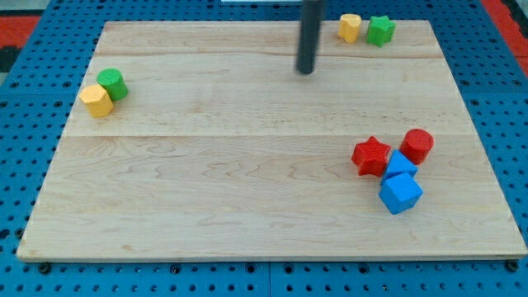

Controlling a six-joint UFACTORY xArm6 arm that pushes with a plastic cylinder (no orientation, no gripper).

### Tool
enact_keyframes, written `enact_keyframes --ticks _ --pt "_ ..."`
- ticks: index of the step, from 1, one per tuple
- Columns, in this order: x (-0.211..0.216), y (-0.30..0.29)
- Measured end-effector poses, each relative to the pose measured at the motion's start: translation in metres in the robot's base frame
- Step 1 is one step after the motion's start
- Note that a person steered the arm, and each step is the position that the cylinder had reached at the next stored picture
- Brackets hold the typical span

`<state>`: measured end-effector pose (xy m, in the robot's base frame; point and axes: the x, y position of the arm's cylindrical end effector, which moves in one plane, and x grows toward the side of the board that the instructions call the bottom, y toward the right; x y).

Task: Move the yellow hexagon close to the green star

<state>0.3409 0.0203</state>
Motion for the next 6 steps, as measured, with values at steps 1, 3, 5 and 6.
enact_keyframes --ticks 1,3,5,6 --pt "0.069 -0.146" --pt "0.086 -0.303" --pt "0.007 -0.161" --pt "0.023 -0.246"
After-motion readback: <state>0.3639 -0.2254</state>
